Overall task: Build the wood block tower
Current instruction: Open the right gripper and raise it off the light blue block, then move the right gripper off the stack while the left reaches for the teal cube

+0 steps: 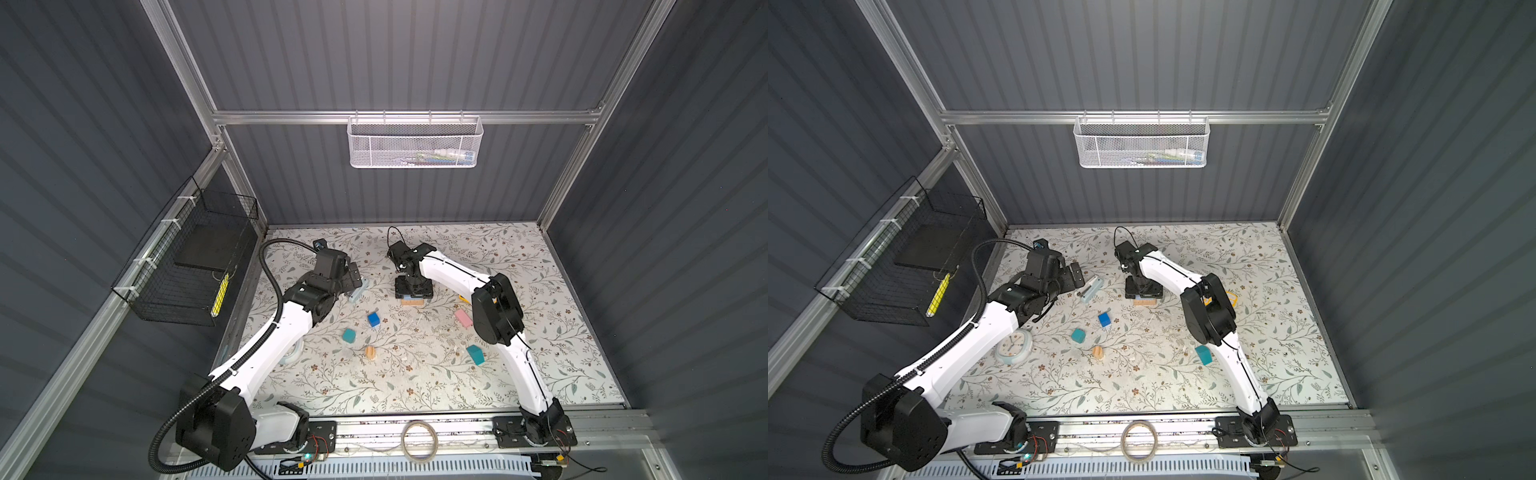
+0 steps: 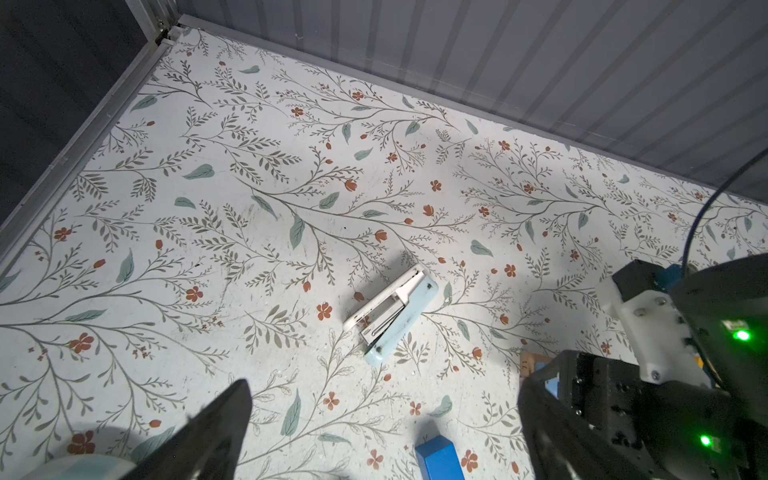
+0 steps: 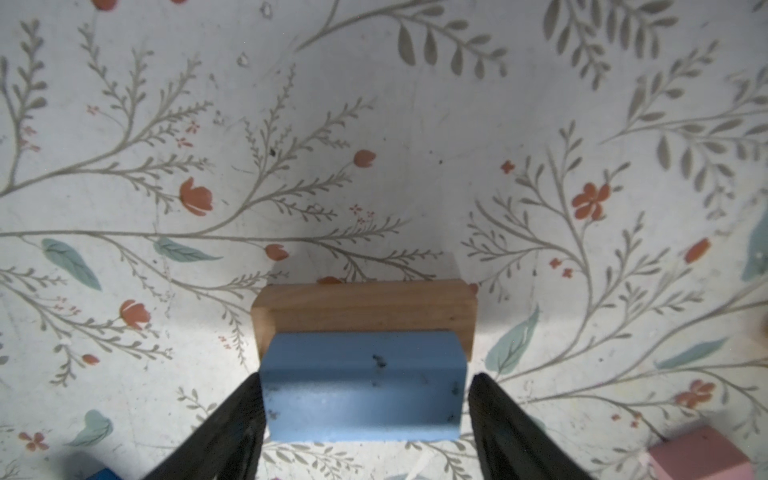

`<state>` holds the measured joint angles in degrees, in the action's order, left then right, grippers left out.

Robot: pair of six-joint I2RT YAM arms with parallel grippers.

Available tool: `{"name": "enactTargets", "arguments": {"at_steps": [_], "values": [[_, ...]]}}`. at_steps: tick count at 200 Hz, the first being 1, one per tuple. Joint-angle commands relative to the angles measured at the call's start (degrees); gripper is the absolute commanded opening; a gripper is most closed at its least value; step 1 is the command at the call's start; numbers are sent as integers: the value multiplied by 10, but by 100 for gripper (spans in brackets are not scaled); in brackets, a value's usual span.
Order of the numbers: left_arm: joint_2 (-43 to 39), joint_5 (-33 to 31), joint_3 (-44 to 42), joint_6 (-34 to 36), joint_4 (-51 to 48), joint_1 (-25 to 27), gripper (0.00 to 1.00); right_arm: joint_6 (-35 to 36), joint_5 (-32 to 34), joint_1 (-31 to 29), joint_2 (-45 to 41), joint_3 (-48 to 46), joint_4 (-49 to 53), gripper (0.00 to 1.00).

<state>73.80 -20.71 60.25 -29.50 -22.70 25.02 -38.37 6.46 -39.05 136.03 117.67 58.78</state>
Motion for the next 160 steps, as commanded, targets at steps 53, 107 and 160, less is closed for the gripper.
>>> {"name": "enactTargets", "arguments": {"at_steps": [53,107,160], "values": [[-2,5,-1,9,-6,-7,100,9,24,2,-81,1,20,85],[6,2,-1,11,-9,-7,100,19,62,8,-164,-13,16,91],[41,-10,13,11,-33,-7,100,30,92,31,-258,-43,-28,98]]}}
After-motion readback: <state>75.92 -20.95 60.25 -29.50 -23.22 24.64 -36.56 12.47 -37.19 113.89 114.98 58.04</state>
